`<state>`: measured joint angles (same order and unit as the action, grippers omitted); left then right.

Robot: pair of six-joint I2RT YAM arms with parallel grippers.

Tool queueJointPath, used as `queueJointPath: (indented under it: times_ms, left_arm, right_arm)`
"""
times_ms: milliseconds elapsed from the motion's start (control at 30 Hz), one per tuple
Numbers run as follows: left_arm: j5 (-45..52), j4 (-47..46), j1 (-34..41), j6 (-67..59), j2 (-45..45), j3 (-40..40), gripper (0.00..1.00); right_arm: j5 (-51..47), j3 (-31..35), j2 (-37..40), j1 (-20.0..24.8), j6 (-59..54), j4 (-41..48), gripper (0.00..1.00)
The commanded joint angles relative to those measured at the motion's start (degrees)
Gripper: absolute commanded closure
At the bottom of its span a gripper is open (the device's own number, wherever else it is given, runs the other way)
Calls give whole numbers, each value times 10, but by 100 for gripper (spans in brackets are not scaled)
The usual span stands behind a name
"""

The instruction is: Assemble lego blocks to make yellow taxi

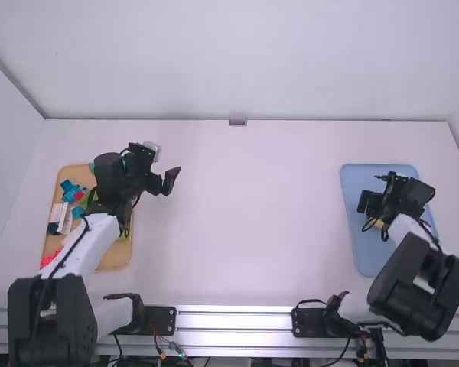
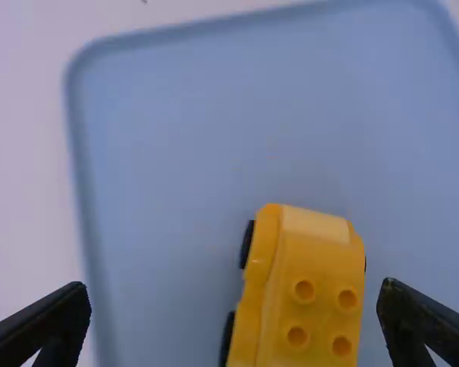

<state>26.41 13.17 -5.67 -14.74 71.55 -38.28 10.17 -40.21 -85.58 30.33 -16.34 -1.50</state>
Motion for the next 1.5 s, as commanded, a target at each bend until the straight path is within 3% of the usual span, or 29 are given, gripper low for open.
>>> queueJointPath:
  times_ms: [0, 300, 567, 933, 1067, 1467]
  left_arm:
    - [-34, -16, 16, 4, -68, 3, 1]
    - [-31, -103, 28, 4, -269, 3, 1]
    - [-82, -132, 57, 54, -320, 54, 10]
    - [-206, -132, 57, 147, -444, 178, 31]
    - [-261, -132, 57, 147, -498, 232, 41]
    - [-264, -132, 57, 147, -639, 373, 65]
  right_arm:
    - [-17, -4, 82, -26, 11, 24, 1]
    - [-12, -3, 327, -129, 11, 120, 1]
    - [-63, 47, 378, -179, 61, 69, 10]
    - [-102, 169, 499, -301, 163, 15, 31]
    - [-102, 223, 553, -303, 163, 15, 41]
    - [-102, 368, 698, -303, 163, 15, 66]
